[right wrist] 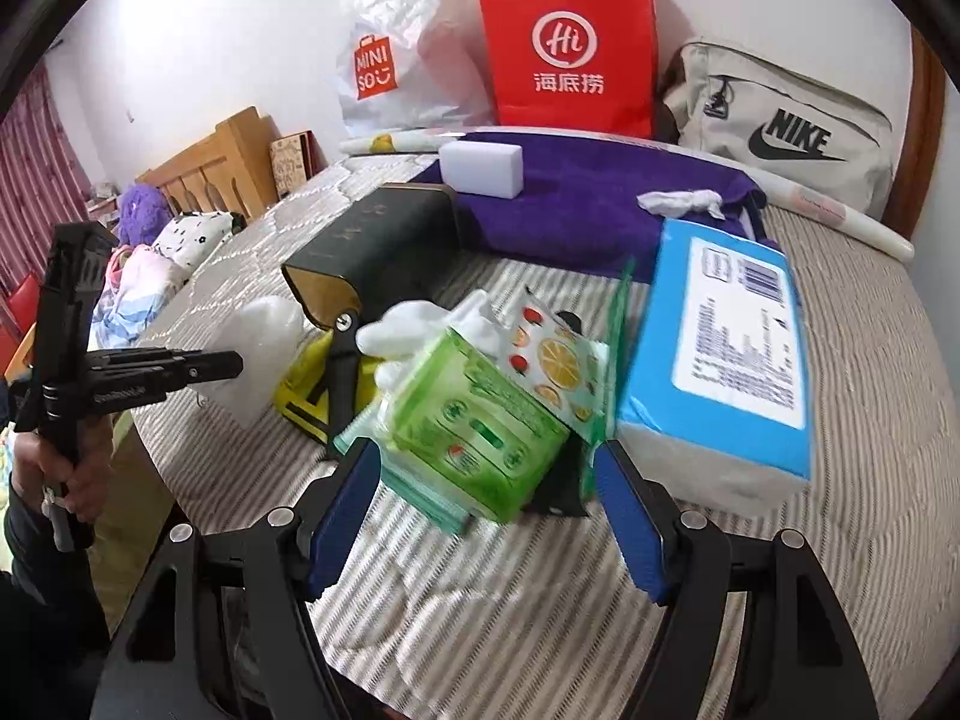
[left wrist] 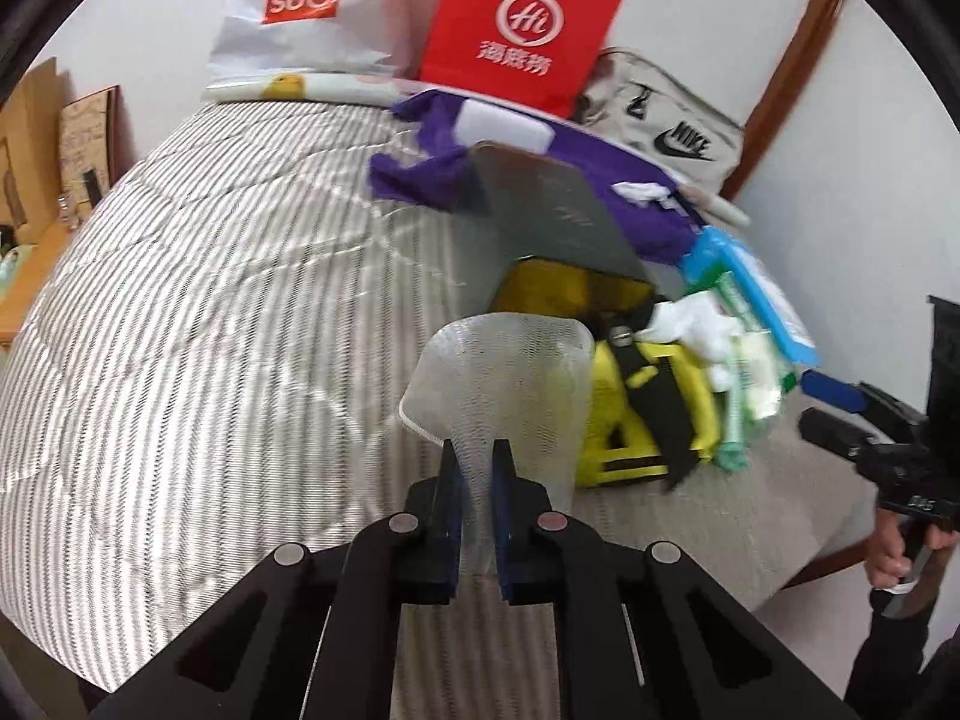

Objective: Organize soft objects
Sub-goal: 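Grasp the green wet-wipes pack with the right gripper while the left holds the mesh bag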

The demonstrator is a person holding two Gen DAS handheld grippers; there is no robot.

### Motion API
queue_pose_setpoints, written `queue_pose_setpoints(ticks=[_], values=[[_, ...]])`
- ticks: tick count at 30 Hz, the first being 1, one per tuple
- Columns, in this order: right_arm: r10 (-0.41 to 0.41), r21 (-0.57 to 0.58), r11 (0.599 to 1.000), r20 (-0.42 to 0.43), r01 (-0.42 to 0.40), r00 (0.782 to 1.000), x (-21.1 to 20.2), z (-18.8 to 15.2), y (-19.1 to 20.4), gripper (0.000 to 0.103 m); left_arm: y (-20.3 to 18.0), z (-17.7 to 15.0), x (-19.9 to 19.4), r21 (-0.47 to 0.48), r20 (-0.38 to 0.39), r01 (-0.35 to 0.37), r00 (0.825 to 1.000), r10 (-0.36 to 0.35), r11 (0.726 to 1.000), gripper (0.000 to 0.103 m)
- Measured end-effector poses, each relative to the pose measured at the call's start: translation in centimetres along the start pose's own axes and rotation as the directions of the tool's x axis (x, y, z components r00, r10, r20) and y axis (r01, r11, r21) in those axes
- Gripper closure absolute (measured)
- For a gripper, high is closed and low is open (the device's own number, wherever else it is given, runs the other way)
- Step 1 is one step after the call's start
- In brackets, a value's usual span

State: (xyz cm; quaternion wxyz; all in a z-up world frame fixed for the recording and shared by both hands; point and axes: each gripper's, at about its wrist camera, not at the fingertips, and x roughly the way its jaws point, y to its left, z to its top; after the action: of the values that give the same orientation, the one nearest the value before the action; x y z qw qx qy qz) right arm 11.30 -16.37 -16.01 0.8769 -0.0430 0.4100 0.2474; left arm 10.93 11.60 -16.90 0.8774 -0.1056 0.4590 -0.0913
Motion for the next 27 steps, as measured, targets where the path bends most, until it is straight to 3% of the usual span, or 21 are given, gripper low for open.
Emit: queue_pose_setpoints(ticks=[7,10,19,24,27], values=[[0.0,-0.049,0.999,-0.032,-0.001,0.999,2.4,0.6,1.8,0.03,0.0,-0.4,1.7,-0.012,-0.039,0.025,0.999,-0.025,1.0,0.094],[-0.01,-0.07,0.998,-0.031,0.008,0.999,2.9,0.6,2.1,0.052,-0.1,-0.5,1.8,-0.014,-0.038,0.034,0.999,-0.035,0.999,0.094],[0.041,-0.028,0.999,0.059,-0.039,0.997,-2.6,0.1,1.2,0.056,0.0,-0.6,1.8,-0.039,-0.031,0.052,0.998,-0.053,0.998,0.094],[0.052,-0.008,0.999,0.031,-0.051,0.998,-4.3,-1.6,0.7,0.056,-0.5,-0.8,2.0,-0.024,-0.04,0.032,0.999,-0.033,0.999,0.094],[0.003,-0.011,1.0,0.007,-0.002,1.0,-4.7,-3.0,-0.2,0.056,-0.8,-0.9,2.0,-0.02,-0.046,0.022,0.999,-0.023,1.0,0.094]])
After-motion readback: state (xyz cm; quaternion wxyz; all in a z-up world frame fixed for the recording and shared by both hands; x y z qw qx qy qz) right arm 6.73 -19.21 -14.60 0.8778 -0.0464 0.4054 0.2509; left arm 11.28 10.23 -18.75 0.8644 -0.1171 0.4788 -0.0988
